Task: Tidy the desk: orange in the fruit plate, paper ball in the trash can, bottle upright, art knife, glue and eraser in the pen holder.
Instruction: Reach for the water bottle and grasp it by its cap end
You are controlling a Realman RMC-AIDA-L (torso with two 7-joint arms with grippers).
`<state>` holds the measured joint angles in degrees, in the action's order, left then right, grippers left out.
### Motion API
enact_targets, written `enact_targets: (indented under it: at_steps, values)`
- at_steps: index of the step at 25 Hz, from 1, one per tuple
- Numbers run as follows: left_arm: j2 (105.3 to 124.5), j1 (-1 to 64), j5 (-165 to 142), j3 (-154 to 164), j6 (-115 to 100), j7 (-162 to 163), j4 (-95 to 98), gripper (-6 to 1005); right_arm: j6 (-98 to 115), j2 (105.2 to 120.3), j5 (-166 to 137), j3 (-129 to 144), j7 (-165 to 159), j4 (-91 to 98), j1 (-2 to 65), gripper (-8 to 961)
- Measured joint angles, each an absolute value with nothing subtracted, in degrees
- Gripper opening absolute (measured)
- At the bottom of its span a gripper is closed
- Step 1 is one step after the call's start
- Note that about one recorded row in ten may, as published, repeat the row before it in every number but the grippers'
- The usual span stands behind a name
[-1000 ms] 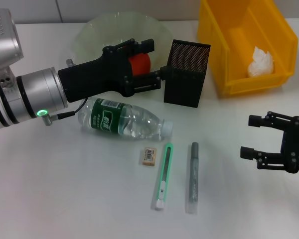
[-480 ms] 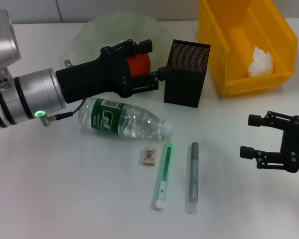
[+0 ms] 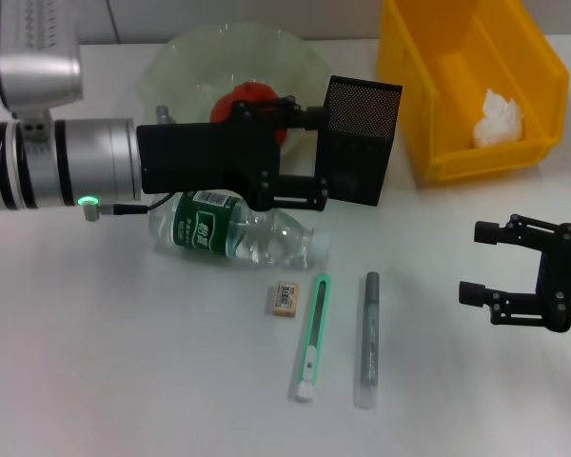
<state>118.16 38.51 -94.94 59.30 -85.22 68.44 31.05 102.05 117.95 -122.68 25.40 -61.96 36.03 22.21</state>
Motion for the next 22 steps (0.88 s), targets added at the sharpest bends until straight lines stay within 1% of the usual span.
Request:
enact_targets:
  at_steps: [3, 5, 12, 15, 17, 22]
  values:
    - [118.28, 39.55, -101.81, 60.55, -85.51, 73.85, 38.78, 817, 102.04, 117.94, -122.72, 25.40, -61.96, 36.03, 22.17, 832]
    - [118.32, 40.00, -103.18, 60.69, -85.54, 74.88, 39.92, 817, 102.04, 117.94, -122.74, 25.40, -61.96, 36.03, 22.13, 832]
    - [118.53, 45.47, -115.65, 63.50, -85.64, 84.82, 48.12, 813, 102.03, 117.95, -122.78, 25.40, -62.09, 36.04, 22.08, 832]
    - [118.57, 46.33, -117.66, 64.60, -85.65, 86.59, 49.64, 812, 102.04, 117.94, -122.79, 25.39, -62.45, 36.20, 22.10, 832]
    - [118.67, 48.73, -123.68, 68.67, -85.67, 91.92, 53.60, 811, 102.04, 117.93, -122.79, 25.40, -62.52, 36.23, 22.11, 832]
    - [118.83, 50.13, -127.42, 71.21, -85.68, 94.94, 55.31, 808, 102.04, 117.89, -122.79, 25.40, -62.62, 36.36, 22.13, 832]
